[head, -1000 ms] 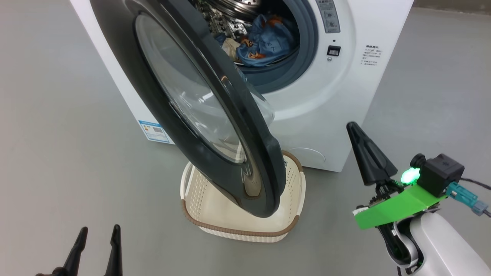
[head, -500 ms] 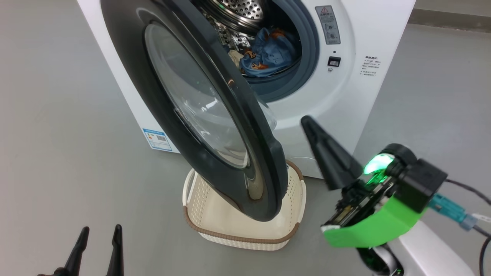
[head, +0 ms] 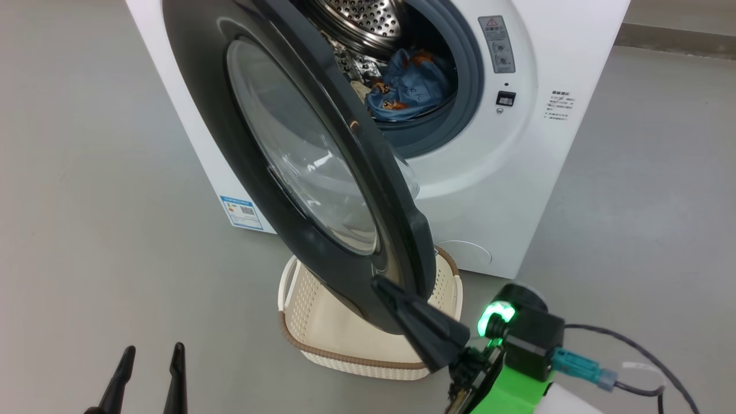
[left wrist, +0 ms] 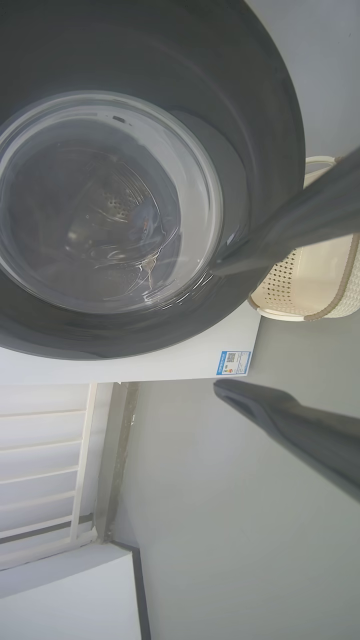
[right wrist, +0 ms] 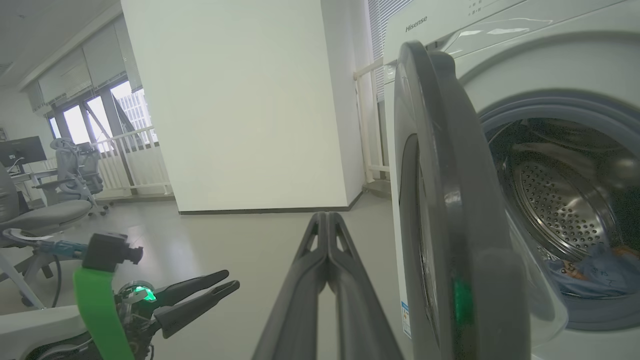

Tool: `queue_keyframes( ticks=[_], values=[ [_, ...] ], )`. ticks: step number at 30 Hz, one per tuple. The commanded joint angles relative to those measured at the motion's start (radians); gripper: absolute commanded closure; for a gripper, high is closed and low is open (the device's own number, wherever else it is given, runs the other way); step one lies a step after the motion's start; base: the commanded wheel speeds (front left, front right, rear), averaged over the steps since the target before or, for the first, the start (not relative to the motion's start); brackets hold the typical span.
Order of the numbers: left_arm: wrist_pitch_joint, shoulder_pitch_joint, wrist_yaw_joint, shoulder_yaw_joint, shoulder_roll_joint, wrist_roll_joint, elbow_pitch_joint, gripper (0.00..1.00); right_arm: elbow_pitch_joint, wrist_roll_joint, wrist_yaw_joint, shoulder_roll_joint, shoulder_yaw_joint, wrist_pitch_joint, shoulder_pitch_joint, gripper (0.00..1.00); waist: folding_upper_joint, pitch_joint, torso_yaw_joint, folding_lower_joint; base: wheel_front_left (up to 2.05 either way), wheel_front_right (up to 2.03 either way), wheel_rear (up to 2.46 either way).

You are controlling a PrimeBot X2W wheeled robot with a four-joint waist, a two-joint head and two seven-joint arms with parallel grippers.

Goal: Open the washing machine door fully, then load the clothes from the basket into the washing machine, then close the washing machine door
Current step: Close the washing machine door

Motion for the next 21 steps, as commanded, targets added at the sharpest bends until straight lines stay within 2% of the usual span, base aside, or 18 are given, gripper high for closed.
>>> queue_keyframes(
  ticks=[1,9,21],
  values=[
    [-0.007,-0.009,-0.003,0.038,0.005,0.007,-0.031,0.00,-0.002,0.023,0.007,0.016,0.024,-0.008,0.011,1.00,0.0000,0.002,0.004,0.0000,0.00,0.00,0.00],
    [-0.007,-0.012,-0.003,0.044,-0.006,0.007,-0.033,0.00,0.096,0.066,0.007,0.025,0.061,-0.008,0.007,1.00,0.0000,0.010,0.014,0.0000,0.00,0.00,0.00],
    [-0.007,-0.023,-0.003,0.045,-0.014,0.001,-0.036,0.00,0.220,0.086,0.007,0.047,0.008,-0.008,-0.025,1.00,0.0000,0.030,0.024,0.0000,0.00,0.00,0.00]
  ],
)
